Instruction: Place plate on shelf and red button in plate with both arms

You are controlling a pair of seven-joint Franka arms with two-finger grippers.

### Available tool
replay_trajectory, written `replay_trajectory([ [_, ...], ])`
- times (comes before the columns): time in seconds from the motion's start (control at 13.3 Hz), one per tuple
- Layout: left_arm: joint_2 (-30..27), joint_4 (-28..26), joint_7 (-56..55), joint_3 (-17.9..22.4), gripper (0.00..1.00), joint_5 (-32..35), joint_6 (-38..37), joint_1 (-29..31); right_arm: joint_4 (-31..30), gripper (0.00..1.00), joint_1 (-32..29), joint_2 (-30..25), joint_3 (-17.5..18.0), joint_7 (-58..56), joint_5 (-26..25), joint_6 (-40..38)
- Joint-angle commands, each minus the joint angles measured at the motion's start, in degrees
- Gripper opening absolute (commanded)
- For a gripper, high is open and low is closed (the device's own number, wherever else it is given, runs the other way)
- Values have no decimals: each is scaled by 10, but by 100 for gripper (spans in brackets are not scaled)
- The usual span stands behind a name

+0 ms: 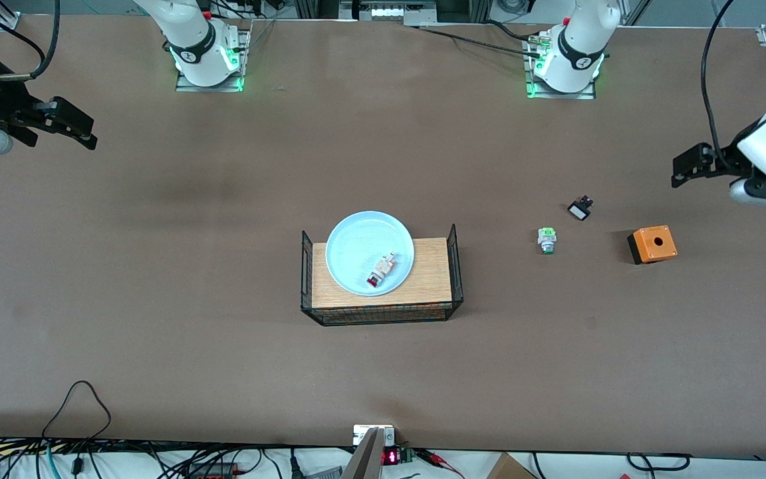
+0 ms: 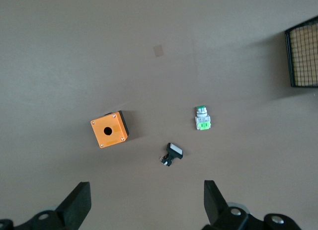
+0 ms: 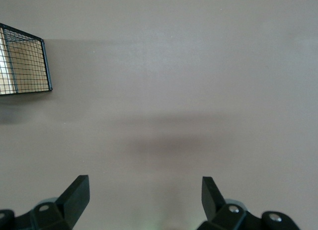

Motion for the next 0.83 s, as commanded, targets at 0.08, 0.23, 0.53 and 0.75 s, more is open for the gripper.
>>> replay_trajectory([
  [0.08, -8, -6, 23, -5, 100, -6, -1, -2, -12, 100, 3, -14, -3, 8, 2, 6],
  [0.23, -8, -4, 14, -8, 100, -6, -4, -3, -12, 100, 3, -14, -3, 8, 2, 7],
  [0.53, 0, 7, 14, -9, 100, -5, -8, -7, -12, 100, 3, -14, -3, 8, 2, 8],
  [0.75, 2, 9, 16, -9, 100, -3, -9, -8, -12, 100, 3, -14, -3, 8, 1, 9],
])
